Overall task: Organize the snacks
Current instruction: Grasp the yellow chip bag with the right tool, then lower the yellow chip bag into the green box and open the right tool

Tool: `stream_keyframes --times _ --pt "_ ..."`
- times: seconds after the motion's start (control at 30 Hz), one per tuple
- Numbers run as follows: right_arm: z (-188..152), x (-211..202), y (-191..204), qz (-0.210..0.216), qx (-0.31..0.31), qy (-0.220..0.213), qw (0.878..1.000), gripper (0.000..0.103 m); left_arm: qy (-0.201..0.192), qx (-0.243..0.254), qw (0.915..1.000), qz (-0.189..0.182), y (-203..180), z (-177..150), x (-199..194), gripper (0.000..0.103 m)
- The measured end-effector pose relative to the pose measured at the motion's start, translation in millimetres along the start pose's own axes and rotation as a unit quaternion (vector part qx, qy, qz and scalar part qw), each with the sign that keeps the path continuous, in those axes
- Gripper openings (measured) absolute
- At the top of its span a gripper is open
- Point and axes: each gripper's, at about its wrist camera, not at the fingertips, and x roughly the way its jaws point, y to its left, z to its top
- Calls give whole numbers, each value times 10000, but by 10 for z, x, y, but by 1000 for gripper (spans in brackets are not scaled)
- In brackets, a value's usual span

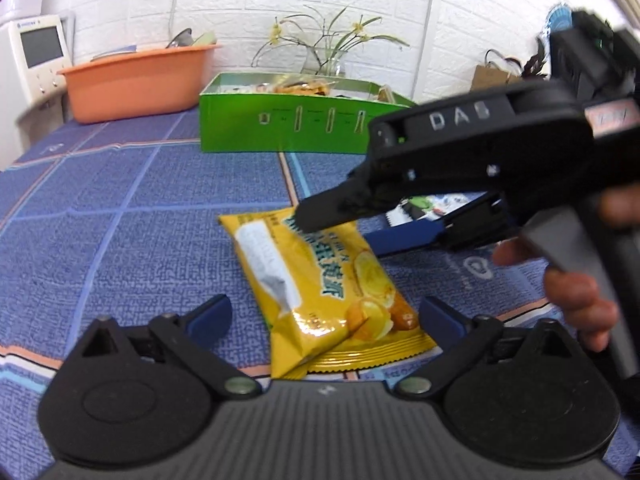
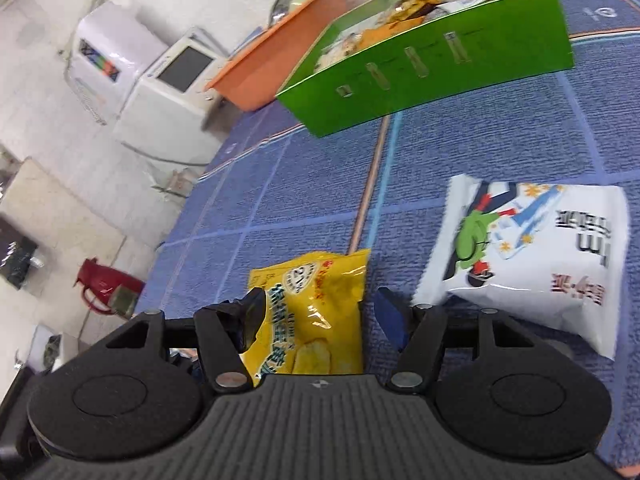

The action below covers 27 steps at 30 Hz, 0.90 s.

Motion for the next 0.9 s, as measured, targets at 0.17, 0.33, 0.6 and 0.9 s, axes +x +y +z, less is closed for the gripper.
stream_keyframes --times 0.17,0.33,0.6,0.9 --pt "-108 9 92 122 -552 21 9984 67 -59 37 9997 -222 0 12 -29 79" --pt "-179 -118 220 131 -917 -319 9952 62 -184 170 9994 -246 -22 62 -123 77" --pt "-4 -213 433 64 -1232 -749 9895 62 -452 607 9969 -204 -71 337 -187 77" --pt "619 -255 280 250 -1171 -1173 9858 62 -709 1197 9903 -61 -154 1016 119 77"
